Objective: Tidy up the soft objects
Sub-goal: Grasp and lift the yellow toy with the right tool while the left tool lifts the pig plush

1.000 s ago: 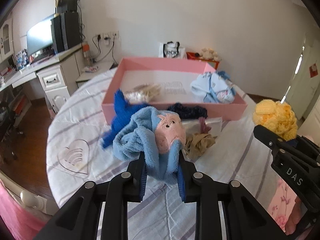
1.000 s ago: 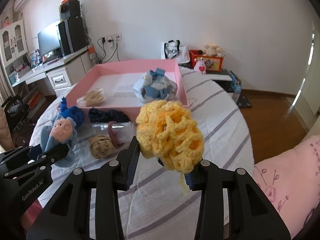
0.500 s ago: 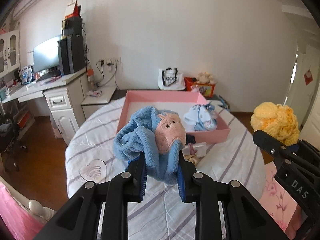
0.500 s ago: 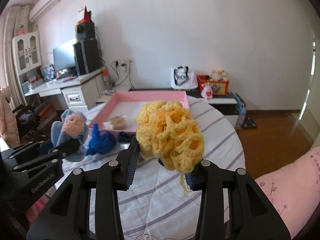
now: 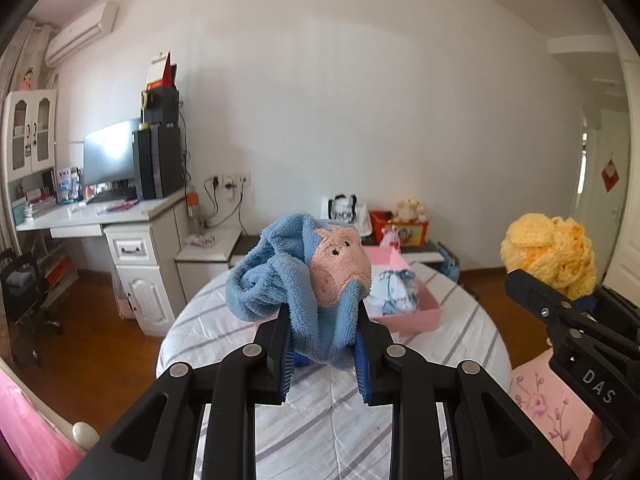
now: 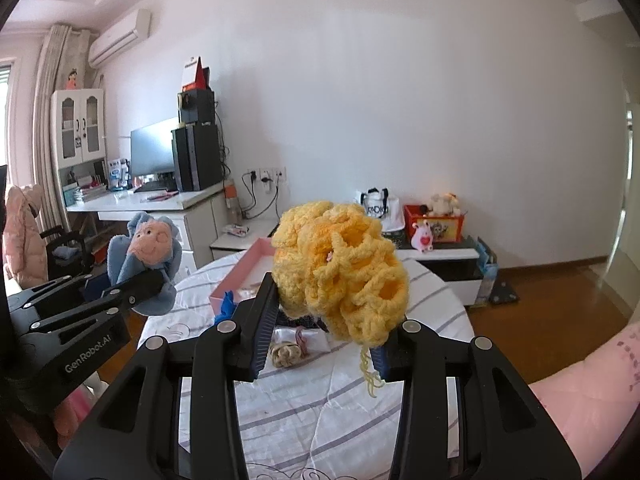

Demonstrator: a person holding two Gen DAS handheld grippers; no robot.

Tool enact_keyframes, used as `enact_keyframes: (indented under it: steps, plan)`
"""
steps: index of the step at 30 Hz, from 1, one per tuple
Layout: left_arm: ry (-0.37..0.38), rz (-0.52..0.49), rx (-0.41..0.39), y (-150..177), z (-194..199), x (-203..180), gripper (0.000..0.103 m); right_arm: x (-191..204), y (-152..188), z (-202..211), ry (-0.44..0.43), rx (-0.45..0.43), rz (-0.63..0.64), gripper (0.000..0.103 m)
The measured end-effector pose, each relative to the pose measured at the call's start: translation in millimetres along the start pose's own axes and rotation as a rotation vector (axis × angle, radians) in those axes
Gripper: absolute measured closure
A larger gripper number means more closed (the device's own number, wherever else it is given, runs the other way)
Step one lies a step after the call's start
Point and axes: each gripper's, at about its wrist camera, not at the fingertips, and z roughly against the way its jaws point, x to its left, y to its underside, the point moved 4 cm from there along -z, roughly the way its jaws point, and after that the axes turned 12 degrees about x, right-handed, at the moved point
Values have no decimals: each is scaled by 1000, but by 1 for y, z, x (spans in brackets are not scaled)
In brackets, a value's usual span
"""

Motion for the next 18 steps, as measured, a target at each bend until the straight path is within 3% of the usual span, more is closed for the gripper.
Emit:
enact_keyframes:
  steps: [8, 18]
  plan:
    - [-1, -9, -59, 27, 35, 1, 81, 3, 0, 15, 9, -39, 7, 66]
    - [-5, -4, -66, 48, 40, -6, 81, 6, 5, 16, 15, -43, 8, 66]
